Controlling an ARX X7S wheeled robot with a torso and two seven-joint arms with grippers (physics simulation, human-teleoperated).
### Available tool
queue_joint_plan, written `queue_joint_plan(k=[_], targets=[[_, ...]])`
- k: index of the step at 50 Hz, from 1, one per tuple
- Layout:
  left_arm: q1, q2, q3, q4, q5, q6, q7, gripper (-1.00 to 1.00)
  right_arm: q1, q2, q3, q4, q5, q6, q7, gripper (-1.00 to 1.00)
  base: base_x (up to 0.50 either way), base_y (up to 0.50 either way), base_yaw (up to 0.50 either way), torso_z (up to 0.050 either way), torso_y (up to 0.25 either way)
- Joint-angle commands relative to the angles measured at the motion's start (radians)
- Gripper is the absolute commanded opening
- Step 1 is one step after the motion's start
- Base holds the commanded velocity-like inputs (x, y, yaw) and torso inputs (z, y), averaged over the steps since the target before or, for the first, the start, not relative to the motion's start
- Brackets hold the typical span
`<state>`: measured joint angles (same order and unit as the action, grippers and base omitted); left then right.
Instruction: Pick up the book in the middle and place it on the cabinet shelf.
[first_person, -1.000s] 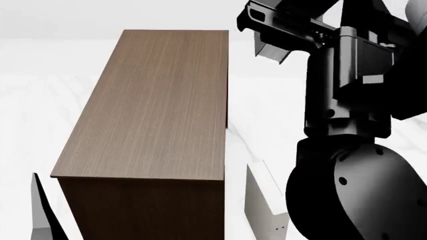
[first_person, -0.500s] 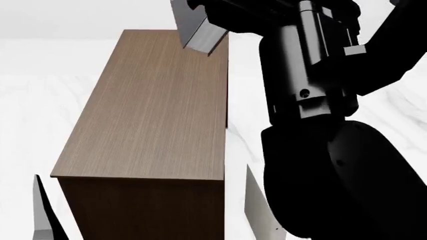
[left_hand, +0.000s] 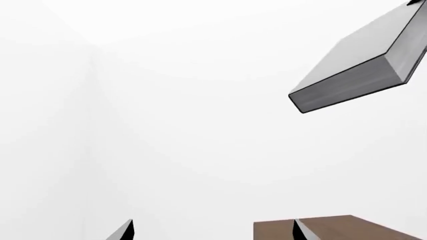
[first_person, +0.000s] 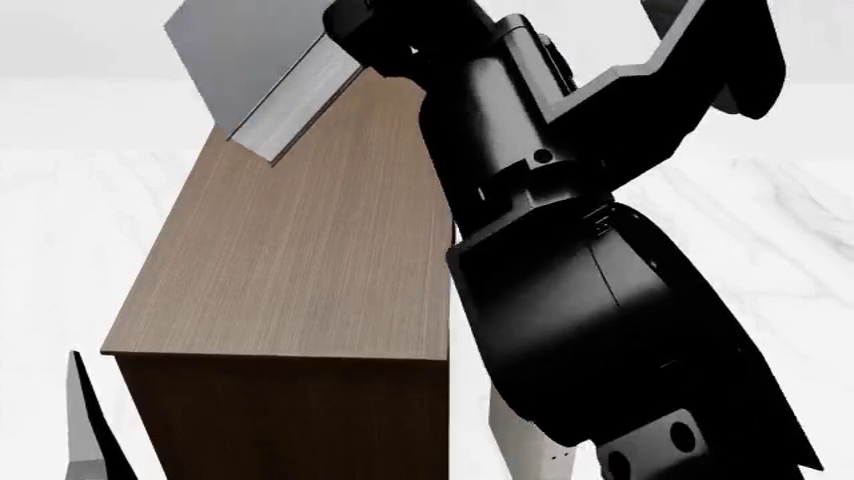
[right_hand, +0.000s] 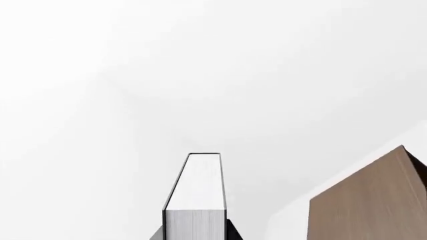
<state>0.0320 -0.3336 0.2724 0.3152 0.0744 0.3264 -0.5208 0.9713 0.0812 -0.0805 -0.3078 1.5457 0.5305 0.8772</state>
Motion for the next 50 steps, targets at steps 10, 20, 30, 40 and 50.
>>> queue_joint_plan(k=[10, 20, 30, 40, 50], targets=[[0.0, 0.013, -0.01, -0.018, 0.015, 0.021, 0.023, 1.0, 0.083, -0.049, -0.018, 0.199, -0.001, -0.095, -0.054, -1.0, 0.0, 0.0, 0.0, 0.0, 0.001], [0.0, 0.01, -0.006, -0.019, 0.008, 0.015, 0.023, 1.0, 0.145, -0.061, -0.063, 0.303, 0.009, -0.167, -0.062, -1.0, 0.0, 0.0, 0.0, 0.002, 0.002], [-0.001, 0.006, -0.005, -0.018, 0.001, 0.009, 0.023, 1.0, 0.174, -0.063, -0.128, 0.353, 0.036, -0.238, -0.063, -1.0, 0.0, 0.0, 0.0, 0.0, 0.001], [0.0, 0.003, -0.003, -0.022, -0.002, 0.012, 0.02, 1.0, 0.207, -0.054, -0.169, 0.401, 0.048, -0.289, -0.071, -1.0, 0.0, 0.0, 0.0, 0.0, 0.001], [-0.001, 0.002, 0.001, -0.026, -0.001, 0.014, 0.016, 1.0, 0.25, -0.053, -0.204, 0.494, 0.044, -0.331, -0.104, -1.0, 0.0, 0.0, 0.0, 0.0, 0.001]])
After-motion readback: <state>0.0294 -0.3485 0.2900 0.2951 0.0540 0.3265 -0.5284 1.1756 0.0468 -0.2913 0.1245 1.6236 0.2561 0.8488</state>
